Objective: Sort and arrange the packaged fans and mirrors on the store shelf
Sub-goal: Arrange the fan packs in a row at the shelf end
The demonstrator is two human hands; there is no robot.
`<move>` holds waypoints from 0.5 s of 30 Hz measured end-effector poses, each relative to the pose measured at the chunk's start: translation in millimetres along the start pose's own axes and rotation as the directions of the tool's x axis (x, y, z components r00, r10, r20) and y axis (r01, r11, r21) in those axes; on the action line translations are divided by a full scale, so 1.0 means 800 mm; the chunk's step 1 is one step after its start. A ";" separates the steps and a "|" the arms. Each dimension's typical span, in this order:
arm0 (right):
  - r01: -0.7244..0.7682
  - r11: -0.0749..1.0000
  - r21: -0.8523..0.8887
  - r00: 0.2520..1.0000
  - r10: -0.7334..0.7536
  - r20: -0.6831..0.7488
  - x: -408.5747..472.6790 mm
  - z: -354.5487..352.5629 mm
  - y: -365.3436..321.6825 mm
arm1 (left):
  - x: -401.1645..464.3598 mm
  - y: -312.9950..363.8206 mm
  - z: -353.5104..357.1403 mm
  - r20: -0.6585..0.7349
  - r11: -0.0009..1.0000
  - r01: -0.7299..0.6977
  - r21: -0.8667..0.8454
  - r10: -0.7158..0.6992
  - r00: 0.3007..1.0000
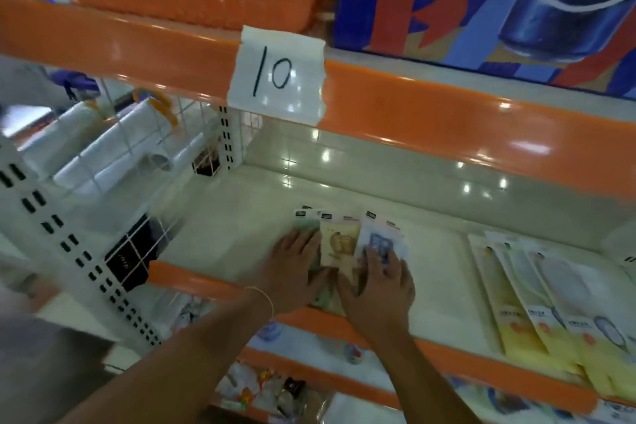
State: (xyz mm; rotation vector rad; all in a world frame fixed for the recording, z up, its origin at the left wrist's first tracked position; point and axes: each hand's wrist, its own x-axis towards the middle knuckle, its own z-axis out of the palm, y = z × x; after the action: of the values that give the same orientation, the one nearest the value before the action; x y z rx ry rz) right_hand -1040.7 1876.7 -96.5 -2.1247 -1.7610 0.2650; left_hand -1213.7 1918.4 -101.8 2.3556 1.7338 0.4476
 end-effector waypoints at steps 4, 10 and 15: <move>-0.032 0.999 -0.020 0.999 0.031 -0.036 0.000 0.005 0.003 | -0.003 -0.008 0.004 0.002 0.991 -0.022 -0.130 0.022 1.000; -0.046 0.999 -0.026 0.995 0.044 -0.085 -0.002 0.007 0.000 | -0.010 -0.010 -0.004 -0.088 0.973 0.157 -0.168 -0.173 0.981; -0.017 0.999 -0.038 0.994 0.013 -0.110 -0.004 0.007 0.001 | -0.012 -0.009 -0.004 -0.164 0.975 0.127 -0.181 -0.157 0.974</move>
State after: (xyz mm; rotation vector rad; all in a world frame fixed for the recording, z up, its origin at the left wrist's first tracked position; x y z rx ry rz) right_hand -1043.1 1874.7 -102.4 -2.1375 -1.7013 0.1157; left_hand -1224.0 1911.1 -102.0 2.1131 1.8440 0.7690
